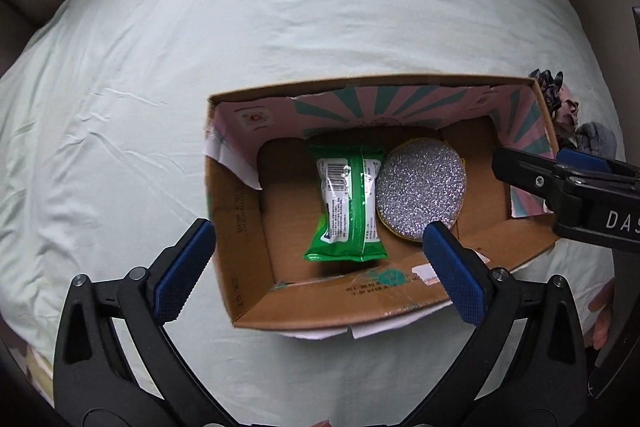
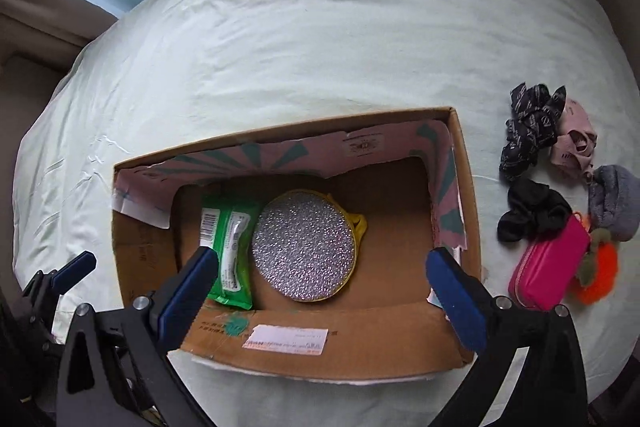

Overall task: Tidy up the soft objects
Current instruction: 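Lift both tools away from the box back toward the remaining items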

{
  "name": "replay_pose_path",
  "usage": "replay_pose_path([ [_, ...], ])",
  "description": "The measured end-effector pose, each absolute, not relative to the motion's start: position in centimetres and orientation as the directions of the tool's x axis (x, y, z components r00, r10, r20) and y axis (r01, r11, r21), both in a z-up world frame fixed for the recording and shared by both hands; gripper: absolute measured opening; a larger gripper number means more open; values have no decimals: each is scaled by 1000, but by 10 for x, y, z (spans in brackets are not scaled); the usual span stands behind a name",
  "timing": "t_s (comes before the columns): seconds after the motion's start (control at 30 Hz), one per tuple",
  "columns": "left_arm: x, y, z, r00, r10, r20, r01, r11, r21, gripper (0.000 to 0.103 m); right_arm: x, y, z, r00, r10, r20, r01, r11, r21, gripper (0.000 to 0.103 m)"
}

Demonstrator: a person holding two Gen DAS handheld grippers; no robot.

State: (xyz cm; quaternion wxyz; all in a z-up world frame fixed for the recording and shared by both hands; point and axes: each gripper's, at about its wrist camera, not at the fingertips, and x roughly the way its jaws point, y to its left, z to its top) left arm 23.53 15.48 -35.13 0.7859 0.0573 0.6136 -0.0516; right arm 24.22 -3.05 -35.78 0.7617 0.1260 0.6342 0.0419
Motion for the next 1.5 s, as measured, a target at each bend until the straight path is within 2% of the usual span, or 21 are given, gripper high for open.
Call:
replay_pose_path([
  [0.27,213,160,-303,325,-19,-945,136,990,27,103,224,-23,-315,261,235,-936,52,965,256,103],
  [0.5,184,170,-246,430,-19,-903,96,995,24,103,197,-18,-256,371,216,-903,-14,974,227,103],
  [0.73,148,178,-185,539,-17,-842,55,998,14,103,154,-22,-187,515,184,-837,-53,982,184,103],
  [0.97,105,174,-133,639,-13,-769,35,999,12,103,92,-44,-126,655,97,-749,-21,994,111,103],
  [1.23,67,146,-102,691,-72,-719,69,997,-33,103,33,-85,-94,739,-8,-673,64,996,57,103],
  [1.5,44,85,-100,703,-130,-699,135,990,-48,103,-3,-150,-97,759,-58,-648,125,990,58,103],
])
